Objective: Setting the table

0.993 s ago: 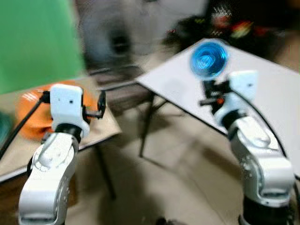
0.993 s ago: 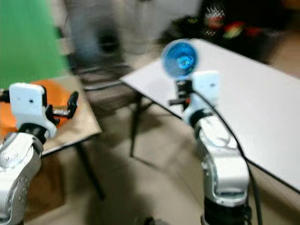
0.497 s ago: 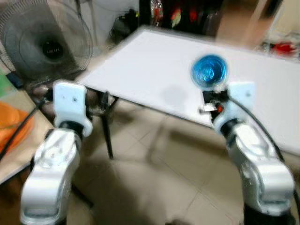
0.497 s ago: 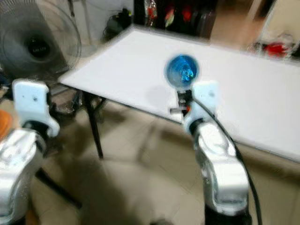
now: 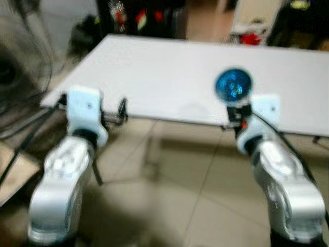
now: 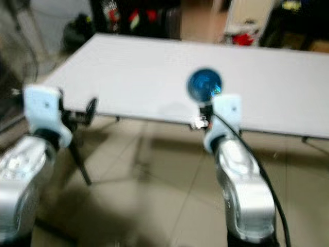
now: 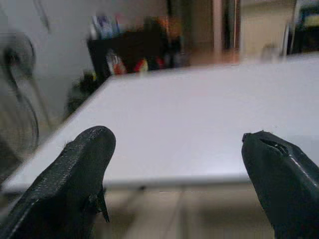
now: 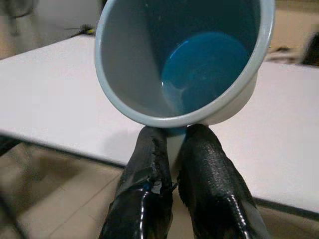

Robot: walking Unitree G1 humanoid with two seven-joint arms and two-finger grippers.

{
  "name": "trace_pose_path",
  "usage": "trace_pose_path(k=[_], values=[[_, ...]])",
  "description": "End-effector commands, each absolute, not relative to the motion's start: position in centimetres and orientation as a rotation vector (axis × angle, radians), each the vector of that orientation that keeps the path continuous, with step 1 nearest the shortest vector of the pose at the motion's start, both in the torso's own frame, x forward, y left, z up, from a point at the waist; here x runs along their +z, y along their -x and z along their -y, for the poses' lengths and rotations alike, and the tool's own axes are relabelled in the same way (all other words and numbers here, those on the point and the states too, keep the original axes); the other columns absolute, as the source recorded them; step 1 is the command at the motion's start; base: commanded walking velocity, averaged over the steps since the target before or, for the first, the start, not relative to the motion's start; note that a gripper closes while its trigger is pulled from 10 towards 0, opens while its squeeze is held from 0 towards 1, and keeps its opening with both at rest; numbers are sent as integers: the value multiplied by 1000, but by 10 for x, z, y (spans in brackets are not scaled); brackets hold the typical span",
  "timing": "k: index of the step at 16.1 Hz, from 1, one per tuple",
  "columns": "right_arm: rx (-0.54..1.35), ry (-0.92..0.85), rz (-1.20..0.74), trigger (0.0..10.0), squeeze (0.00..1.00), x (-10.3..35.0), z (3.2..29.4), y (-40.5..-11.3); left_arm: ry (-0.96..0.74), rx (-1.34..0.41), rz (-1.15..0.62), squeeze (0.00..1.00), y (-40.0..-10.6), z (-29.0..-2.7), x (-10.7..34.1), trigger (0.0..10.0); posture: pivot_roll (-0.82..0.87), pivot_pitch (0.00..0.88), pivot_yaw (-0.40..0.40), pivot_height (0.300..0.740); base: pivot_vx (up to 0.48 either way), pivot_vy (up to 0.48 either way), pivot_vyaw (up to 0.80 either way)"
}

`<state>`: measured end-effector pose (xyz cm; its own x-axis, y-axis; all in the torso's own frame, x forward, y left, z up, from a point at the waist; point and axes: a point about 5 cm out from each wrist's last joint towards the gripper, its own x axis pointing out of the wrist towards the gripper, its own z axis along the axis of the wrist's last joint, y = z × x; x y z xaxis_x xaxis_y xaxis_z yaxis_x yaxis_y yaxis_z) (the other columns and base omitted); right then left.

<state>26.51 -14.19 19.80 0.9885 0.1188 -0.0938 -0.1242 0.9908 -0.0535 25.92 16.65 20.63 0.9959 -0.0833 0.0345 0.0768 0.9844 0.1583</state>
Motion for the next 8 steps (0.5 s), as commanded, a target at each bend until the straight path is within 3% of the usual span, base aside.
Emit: trace_pose_path(k=[1,8], values=[[133,57,-110,10000,0,197,137,-266,-186,-76,34,0,-260,-169,206,10000,-73,42,-2,740,0,0,0],[167,153,-127,10000,0,191,136,-270,-136,-41,-31,0,-251,-171,191,10000,-66,31,-12,740,0,0,0]])
